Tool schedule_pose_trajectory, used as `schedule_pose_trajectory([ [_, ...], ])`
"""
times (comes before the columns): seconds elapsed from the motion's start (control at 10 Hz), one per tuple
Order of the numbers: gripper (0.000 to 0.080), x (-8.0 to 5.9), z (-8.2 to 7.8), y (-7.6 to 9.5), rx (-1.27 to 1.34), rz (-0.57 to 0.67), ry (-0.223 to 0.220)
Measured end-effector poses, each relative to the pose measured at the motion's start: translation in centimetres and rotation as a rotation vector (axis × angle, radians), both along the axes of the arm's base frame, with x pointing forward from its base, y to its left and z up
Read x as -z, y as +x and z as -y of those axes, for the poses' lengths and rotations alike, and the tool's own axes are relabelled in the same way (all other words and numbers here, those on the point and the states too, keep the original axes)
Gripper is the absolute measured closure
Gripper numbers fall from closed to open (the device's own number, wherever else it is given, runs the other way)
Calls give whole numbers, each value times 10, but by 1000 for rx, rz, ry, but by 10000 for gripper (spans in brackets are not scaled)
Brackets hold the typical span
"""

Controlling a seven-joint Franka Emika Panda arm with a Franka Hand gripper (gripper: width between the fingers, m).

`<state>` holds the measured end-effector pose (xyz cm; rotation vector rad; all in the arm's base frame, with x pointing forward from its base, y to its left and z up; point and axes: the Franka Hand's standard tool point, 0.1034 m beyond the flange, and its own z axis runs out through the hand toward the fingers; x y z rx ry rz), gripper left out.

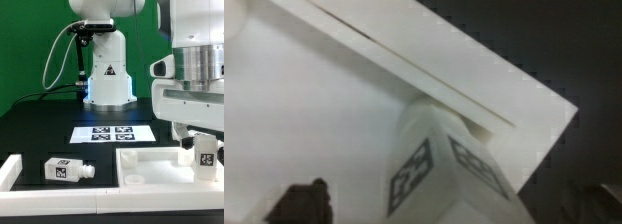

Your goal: Assemble one leg

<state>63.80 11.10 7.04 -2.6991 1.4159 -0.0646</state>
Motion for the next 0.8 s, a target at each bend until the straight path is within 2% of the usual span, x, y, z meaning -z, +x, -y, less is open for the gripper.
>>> schedule_pose_trajectory([
  [0.2,151,-1,1,1,-165,11,-21],
  [0.3,150,-5,0,4,-425,28,-73],
  [0.4,150,-6,-2,5,-526,41,-81],
  [0.5,150,-5,-1,5,-471,38,-75],
  [0.6,265,-5,-1,5,-453,37,-74],
  [0.7,265,-5,-1,5,-446,36,-74],
  [0.8,449,-5,-1,5,-380,33,-67],
])
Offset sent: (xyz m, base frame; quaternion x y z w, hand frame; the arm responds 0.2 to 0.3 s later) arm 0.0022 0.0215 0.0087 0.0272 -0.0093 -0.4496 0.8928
